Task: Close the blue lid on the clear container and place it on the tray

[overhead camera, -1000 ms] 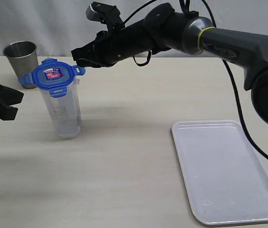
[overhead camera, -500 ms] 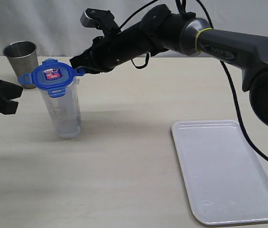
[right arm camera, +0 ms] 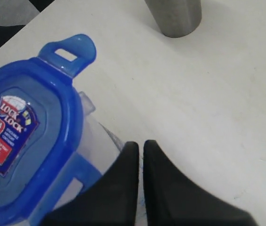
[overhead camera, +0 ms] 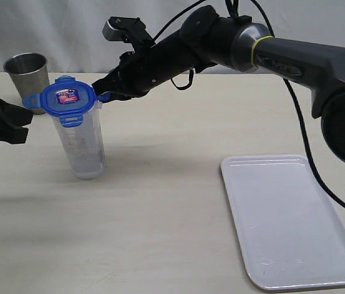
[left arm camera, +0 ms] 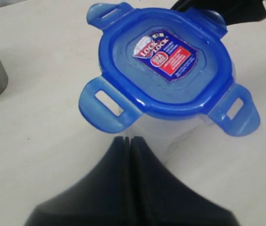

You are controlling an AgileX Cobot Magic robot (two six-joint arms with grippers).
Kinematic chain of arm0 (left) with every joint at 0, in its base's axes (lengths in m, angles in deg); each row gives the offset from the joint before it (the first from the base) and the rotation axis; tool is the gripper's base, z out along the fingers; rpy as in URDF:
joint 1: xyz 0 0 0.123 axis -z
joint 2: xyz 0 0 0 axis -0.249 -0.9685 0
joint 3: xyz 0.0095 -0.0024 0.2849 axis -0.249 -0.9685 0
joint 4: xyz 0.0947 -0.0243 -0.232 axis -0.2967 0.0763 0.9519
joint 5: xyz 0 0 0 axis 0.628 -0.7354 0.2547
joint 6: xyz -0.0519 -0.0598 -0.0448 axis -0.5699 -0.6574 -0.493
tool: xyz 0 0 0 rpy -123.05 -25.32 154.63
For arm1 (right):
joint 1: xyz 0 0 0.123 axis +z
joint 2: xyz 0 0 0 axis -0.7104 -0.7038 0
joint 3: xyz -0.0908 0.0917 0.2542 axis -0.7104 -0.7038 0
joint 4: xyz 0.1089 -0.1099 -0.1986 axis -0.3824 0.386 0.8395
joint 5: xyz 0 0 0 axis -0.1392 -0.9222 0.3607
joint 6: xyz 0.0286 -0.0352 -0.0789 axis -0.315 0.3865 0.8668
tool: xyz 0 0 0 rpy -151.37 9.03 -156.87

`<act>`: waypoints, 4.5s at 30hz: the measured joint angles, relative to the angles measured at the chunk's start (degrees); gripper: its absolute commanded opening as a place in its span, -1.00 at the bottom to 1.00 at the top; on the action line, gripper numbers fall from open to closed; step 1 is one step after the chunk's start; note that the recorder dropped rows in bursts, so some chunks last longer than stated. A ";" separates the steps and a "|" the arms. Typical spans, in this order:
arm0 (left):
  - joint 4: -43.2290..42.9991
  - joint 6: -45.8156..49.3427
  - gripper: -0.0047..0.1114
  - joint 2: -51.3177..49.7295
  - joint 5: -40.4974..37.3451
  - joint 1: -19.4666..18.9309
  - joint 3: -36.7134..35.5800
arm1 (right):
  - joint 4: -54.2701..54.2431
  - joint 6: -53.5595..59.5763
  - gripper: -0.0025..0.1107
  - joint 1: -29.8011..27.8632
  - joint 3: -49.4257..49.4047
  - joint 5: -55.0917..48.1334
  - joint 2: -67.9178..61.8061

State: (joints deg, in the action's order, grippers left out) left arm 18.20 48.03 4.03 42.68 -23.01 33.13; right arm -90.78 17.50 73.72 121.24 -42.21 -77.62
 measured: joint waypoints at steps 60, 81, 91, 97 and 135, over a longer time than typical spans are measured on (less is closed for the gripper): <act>-4.78 -13.63 -0.92 -7.14 1.17 0.00 11.56 | 24.05 -17.80 -0.89 0.21 0.00 -2.99 7.66; -20.65 -25.54 -0.92 2.32 -19.08 -0.10 8.60 | 24.29 -20.94 -0.89 -0.36 0.00 -6.17 8.77; -20.85 -25.41 -0.92 -1.39 -17.60 2.66 8.60 | 24.48 -20.94 -0.89 -0.36 0.00 -7.19 8.77; -23.77 -26.67 -0.92 -1.52 -14.04 2.66 8.60 | 25.49 -20.94 -0.89 -0.36 0.00 -7.30 8.77; -26.05 -30.02 -0.92 2.42 -5.64 2.66 8.60 | 25.63 -20.94 -0.89 -0.36 0.00 -7.40 8.77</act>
State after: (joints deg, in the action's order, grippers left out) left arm -7.85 18.01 6.44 37.03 -20.36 41.73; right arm -65.15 -3.44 73.36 121.24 -49.61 -68.85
